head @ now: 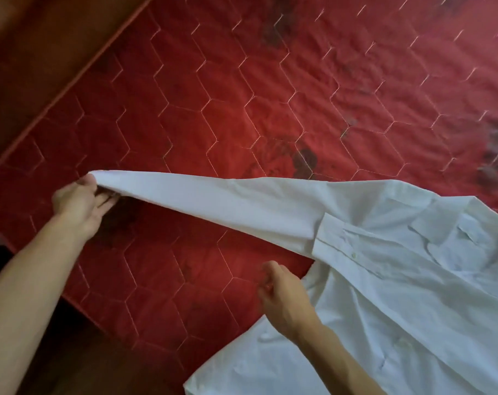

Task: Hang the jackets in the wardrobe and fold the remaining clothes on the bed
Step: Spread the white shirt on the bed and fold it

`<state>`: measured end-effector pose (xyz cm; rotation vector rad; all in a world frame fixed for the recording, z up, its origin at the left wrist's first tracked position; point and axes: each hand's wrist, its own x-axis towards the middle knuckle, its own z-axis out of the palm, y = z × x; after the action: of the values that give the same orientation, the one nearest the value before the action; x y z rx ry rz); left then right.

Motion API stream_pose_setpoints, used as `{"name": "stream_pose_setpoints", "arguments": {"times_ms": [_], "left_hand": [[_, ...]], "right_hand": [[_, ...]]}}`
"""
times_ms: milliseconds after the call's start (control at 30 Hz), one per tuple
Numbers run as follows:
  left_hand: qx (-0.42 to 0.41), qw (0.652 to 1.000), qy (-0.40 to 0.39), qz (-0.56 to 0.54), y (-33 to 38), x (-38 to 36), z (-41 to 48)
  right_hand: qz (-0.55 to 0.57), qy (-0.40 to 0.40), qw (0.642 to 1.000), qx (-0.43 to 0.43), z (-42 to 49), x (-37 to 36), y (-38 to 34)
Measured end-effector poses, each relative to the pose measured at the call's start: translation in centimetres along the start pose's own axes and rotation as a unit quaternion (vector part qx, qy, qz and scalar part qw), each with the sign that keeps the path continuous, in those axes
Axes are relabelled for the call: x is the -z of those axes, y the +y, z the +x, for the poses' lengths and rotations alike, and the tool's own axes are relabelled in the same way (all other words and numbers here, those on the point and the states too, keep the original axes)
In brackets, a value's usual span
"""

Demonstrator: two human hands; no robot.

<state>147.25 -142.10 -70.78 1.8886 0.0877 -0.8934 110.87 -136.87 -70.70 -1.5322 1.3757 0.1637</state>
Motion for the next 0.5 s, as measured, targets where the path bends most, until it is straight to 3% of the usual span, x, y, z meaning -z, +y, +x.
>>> {"name": "stream_pose_setpoints", "arguments": {"times_ms": [133, 267, 400, 500], "left_hand": [[-0.057, 0.992, -0.106, -0.045, 4.6, -5.1, -4.3], [-0.11, 0.962, -0.243, -0.048, 5.1, -12.2, -12.7], [-0.151, 0.929, -0.338, 0.015, 0.7, -19.0, -23.6], [-0.196, 0.883, -0.417, 0.086, -5.6, -22.1, -32.0]], "right_hand": [[0.044, 0.039, 0.998, -0.031, -1.4, 1.9, 1.8], [0.196, 0.094, 0.974, -0.057, -2.7, 4.5, 2.8], [0.438, 0.168, 0.879, -0.079, -4.5, 9.0, 4.8], [0.606, 0.187, 0.769, -0.083, -5.8, 13.6, 9.0]]}}
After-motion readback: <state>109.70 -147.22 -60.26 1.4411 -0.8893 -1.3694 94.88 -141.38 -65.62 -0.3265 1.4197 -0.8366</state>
